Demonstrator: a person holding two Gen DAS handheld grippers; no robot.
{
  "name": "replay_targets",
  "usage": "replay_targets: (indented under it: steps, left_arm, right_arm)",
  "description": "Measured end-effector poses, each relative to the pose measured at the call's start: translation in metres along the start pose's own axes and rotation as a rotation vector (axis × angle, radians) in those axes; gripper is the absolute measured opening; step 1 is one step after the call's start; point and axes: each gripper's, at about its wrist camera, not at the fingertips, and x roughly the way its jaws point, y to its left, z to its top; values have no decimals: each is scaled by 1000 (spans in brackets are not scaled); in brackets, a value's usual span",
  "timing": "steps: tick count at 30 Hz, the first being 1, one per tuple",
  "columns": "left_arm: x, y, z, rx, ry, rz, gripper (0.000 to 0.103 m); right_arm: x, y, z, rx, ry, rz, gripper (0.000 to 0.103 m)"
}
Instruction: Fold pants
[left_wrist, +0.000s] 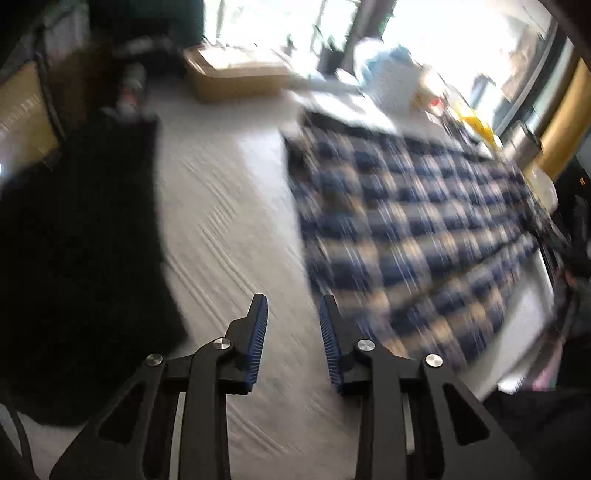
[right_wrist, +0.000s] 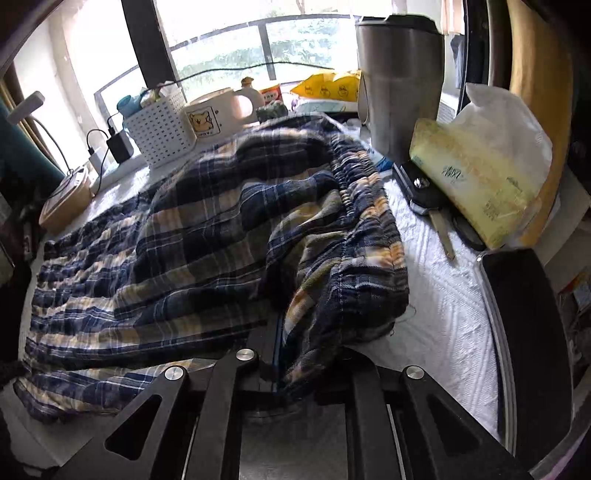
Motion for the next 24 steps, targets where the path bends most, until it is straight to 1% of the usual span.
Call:
replay_targets:
  steps: [1, 2, 3, 5, 7, 8, 9, 10, 12, 13, 17, 19, 20, 23, 24]
  left_arm:
    - [-5, 3, 12, 5, -46, 3, 29]
    - [-6, 5, 21, 9, -75, -4, 29]
    - [-6, 6, 31, 16, -99, -17, 29]
    - [1, 0, 52, 44, -137, -63, 29]
    - [17, -12, 71, 70, -140, -101, 29]
    - [25, -19, 78, 90, -139, -134, 29]
    - [34, -26, 83, 106, -131, -167, 29]
    - [44, -29, 88, 109, -111, -181, 29]
    - [64, -34, 93, 102, -72, -178, 29]
    - [73, -35, 95, 98, -60, -178, 29]
    - [95, -25, 101, 36, -29, -170, 29]
    - [106, -15, 102, -5, -1, -181, 29]
    - [109, -11, 104, -17, -16, -186, 29]
    - [111, -8, 110, -14, -12, -173, 30]
    - [111, -9, 113, -6, -10, -156, 30]
  right_arm:
    - [-4, -1, 0, 0, -11, -2, 17]
    - [-6, -2, 1, 2, -18, -6, 21]
    - [-9, -4, 2, 5, -24, -12, 28]
    - [-14, -8, 2, 15, -35, -13, 32]
    - [-17, -8, 2, 17, -41, -14, 33]
    - [-18, -7, 2, 14, -42, -17, 33]
    - [-21, -8, 2, 11, -44, -24, 35]
    - [-23, -8, 1, 10, -51, -41, 38]
    - [-33, -15, -1, 13, -86, -90, 71]
    - [-39, -21, -2, 27, -106, -107, 75]
    - [-50, -41, -5, 69, -122, -128, 75]
    - [-50, -49, -7, 81, -119, -134, 75]
    - [-49, -51, -7, 87, -116, -134, 75]
    - [-45, -53, -5, 97, -112, -123, 75]
    - [-44, -50, -5, 95, -112, -117, 75]
